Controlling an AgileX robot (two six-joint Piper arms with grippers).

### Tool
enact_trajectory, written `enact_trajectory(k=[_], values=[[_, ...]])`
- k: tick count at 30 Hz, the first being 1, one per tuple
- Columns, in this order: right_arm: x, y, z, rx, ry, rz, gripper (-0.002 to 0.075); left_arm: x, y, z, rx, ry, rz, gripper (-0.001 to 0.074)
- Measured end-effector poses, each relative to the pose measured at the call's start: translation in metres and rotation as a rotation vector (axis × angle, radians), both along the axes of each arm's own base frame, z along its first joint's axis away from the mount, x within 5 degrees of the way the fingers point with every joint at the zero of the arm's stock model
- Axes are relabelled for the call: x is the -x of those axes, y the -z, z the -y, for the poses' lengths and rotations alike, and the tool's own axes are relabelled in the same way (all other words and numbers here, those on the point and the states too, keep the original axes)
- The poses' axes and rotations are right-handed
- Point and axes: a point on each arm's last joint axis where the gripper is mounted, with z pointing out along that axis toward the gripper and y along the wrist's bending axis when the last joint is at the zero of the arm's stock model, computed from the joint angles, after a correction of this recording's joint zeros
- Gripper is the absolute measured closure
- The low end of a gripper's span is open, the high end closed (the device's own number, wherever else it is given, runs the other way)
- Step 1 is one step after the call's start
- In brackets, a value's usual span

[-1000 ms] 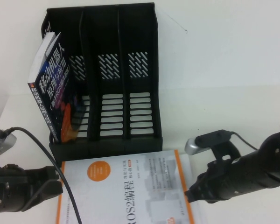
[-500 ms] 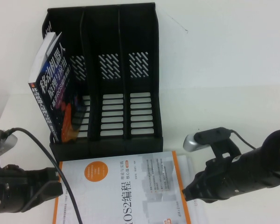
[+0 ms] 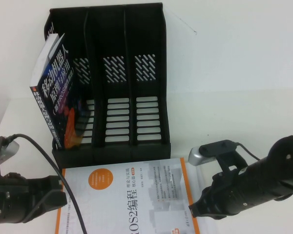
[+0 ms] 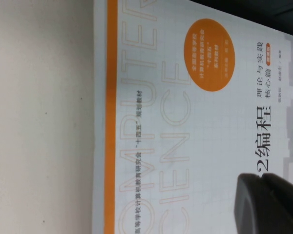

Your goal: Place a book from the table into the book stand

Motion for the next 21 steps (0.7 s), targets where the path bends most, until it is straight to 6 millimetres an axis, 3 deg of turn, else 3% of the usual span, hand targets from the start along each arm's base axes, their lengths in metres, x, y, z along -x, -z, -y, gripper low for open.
enact_trajectory(k=[21], values=[[-0.012, 0.003, -0.011, -0.05, 0.03, -0.003, 0.0721, 0.0, 0.0, 0.0, 0.012, -0.008, -0.005, 0.0737]])
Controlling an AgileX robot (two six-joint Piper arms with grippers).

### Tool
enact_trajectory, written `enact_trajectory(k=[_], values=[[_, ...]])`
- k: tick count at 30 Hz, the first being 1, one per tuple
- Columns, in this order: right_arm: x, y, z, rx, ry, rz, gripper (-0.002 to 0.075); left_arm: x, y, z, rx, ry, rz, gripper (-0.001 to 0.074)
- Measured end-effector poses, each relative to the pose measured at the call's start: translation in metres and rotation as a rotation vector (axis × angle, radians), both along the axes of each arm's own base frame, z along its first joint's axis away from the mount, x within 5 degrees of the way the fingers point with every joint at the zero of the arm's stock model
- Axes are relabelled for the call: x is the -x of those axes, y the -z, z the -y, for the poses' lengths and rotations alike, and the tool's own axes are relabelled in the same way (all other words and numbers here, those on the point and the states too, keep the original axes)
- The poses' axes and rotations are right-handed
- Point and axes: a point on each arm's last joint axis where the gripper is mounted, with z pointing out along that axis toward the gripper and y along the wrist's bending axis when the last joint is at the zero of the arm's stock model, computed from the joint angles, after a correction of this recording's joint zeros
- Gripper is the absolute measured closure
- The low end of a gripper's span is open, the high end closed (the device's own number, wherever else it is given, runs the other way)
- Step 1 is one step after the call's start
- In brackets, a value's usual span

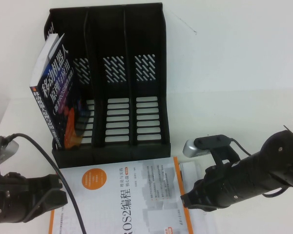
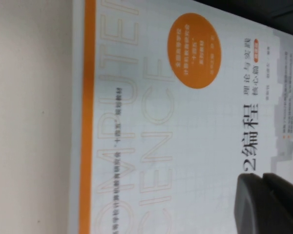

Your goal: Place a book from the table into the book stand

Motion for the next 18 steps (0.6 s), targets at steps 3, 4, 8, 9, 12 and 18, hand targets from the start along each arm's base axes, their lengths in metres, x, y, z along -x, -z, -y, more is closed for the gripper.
enact_trajectory(k=[3, 4, 8, 9, 12, 18], values=[[0.0, 0.001, -0.001, -0.01, 0.006, -0.009, 0.0721, 0.0, -0.001, 0.001, 0.015, -0.007, 0.001, 0.0737], [0.001, 0.001, -0.002, -0.01, 0.002, -0.007, 0.0721, -0.001, -0.001, 0.0, 0.02, -0.009, 0.005, 0.0737], [0.006, 0.002, -0.01, -0.012, -0.022, 0.001, 0.0721, -0.004, -0.007, -0.008, 0.061, -0.046, 0.015, 0.0738], [0.007, 0.002, -0.013, -0.011, -0.031, 0.007, 0.0721, -0.005, -0.01, -0.012, 0.072, -0.049, 0.02, 0.0737], [0.011, 0.002, -0.02, -0.01, -0.045, 0.026, 0.0721, -0.005, -0.018, -0.022, 0.125, -0.034, 0.02, 0.0737], [0.013, 0.0, -0.023, -0.016, -0.057, 0.032, 0.0721, -0.001, -0.026, -0.037, 0.19, 0.002, 0.048, 0.0737]])
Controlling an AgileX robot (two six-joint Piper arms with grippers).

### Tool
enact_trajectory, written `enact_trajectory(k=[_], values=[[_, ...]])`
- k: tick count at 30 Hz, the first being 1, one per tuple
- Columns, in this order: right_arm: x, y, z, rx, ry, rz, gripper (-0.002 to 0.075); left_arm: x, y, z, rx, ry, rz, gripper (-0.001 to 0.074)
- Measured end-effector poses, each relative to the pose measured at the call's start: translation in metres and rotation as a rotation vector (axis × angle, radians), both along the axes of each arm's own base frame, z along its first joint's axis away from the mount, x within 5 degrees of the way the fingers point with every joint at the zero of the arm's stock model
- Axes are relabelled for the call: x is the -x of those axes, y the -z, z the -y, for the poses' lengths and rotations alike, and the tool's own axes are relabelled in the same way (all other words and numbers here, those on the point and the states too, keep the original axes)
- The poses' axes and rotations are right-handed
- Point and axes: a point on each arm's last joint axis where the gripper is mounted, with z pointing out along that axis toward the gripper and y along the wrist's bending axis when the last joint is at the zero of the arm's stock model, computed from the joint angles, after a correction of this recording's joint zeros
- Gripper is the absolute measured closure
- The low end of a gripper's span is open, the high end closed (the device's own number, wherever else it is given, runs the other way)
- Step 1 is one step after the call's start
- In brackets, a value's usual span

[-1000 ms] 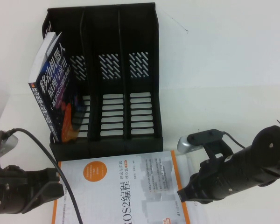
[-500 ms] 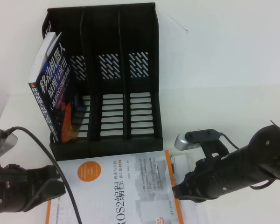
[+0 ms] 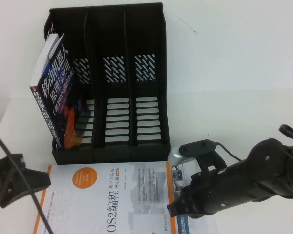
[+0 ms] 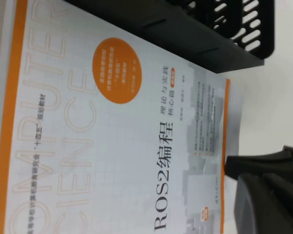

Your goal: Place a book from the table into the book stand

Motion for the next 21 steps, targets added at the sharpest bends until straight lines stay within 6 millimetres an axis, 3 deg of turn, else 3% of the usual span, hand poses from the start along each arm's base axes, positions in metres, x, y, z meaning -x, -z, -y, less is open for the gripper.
enact_trajectory(k=[5, 11, 16, 18, 21], values=[[0.002, -0.034, 0.004, -0.054, 0.005, 0.106, 0.0721, 0.001, -0.002, -0.007, -0.02, 0.023, 0.041, 0.0737], [0.006, -0.076, 0.027, -0.126, 0.04, 0.186, 0.0721, 0.001, -0.002, -0.02, -0.019, -0.016, 0.048, 0.0706], [0.011, -0.072, 0.044, -0.111, 0.065, 0.159, 0.0721, -0.007, 0.011, -0.024, 0.069, 0.067, -0.022, 0.0536], [0.014, -0.065, 0.048, -0.095, 0.071, 0.133, 0.0721, -0.016, 0.018, -0.028, 0.101, 0.087, -0.061, 0.0439], [0.021, -0.053, 0.053, -0.069, 0.061, 0.103, 0.0721, -0.035, 0.03, -0.037, 0.124, 0.094, -0.114, 0.0358]])
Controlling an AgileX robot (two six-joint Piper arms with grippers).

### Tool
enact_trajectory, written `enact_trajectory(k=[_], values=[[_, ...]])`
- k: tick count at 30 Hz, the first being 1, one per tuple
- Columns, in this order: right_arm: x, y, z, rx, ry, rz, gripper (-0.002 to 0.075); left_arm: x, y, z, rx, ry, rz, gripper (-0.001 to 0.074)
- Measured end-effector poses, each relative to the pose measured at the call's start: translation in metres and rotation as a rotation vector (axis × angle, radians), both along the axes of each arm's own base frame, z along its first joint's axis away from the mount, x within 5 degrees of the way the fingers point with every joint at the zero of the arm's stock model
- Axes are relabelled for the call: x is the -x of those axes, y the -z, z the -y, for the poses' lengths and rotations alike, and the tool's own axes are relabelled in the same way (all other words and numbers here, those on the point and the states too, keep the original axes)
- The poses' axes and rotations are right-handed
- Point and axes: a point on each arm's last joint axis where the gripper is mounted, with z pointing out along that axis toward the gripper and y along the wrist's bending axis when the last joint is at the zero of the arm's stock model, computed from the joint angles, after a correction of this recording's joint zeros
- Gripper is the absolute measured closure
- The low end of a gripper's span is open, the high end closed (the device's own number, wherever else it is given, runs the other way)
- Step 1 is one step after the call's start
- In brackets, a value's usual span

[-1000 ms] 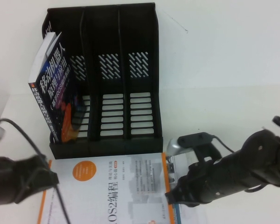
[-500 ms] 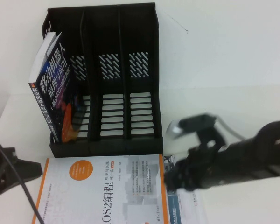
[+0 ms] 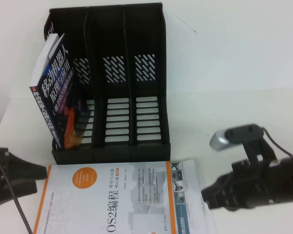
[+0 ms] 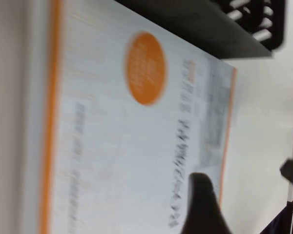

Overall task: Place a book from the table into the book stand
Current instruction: Pick up the book with your left arm

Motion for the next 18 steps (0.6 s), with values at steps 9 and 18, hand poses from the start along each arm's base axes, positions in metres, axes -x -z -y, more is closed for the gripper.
enact_trajectory(k=[9, 18], values=[[0.007, 0.011, 0.005, 0.023, -0.001, -0.028, 0.0721, -0.031, 0.035, -0.019, -0.004, 0.053, -0.108, 0.0323], [0.008, 0.011, 0.004, 0.018, -0.003, -0.04, 0.0721, -0.054, 0.076, -0.047, 0.054, 0.004, -0.198, 0.0322]])
